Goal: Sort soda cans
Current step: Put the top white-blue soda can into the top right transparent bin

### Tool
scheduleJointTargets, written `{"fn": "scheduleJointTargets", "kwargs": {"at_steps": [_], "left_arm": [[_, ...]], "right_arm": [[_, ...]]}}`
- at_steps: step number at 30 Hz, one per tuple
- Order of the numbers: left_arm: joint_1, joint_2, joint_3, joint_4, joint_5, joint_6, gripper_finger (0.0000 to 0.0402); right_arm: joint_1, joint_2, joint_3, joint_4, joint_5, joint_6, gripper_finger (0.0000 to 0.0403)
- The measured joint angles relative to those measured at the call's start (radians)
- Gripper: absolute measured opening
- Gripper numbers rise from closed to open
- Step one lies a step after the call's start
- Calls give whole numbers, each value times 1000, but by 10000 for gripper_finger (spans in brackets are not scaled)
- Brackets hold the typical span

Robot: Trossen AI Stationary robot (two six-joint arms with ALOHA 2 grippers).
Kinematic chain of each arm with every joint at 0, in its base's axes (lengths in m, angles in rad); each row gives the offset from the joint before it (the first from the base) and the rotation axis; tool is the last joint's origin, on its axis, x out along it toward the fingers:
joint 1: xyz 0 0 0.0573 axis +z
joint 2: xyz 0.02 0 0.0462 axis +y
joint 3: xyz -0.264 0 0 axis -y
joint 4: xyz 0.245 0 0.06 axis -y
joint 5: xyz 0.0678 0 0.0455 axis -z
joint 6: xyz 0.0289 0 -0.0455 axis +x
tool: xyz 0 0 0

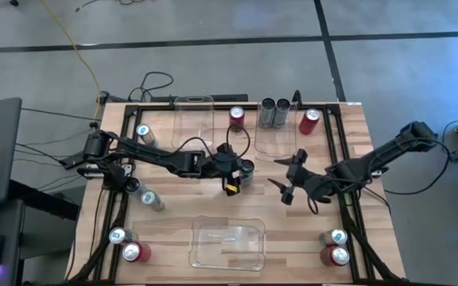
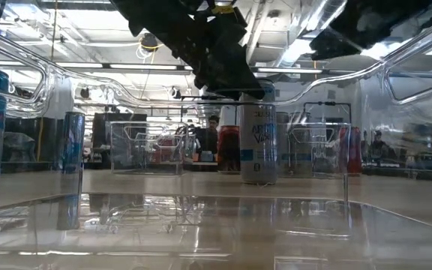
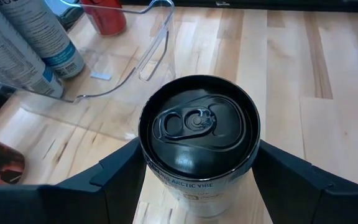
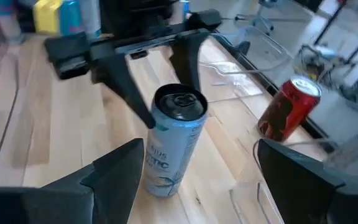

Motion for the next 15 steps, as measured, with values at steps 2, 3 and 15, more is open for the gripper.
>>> {"fn": "scheduleJointTargets", "kwargs": {"at_steps": [2,3,15], "left_arm": [[0,0,0,-1,3,-2,266],[-1,-1,0,-2,4,0,266],[-2,-27,-2,-21,74,24,266]], "right_arm": [[-18,0,0,3,0,16,333],[-24,0,0,4,-1,18,335],[-82,2,1,49,-180,12,397]]}}
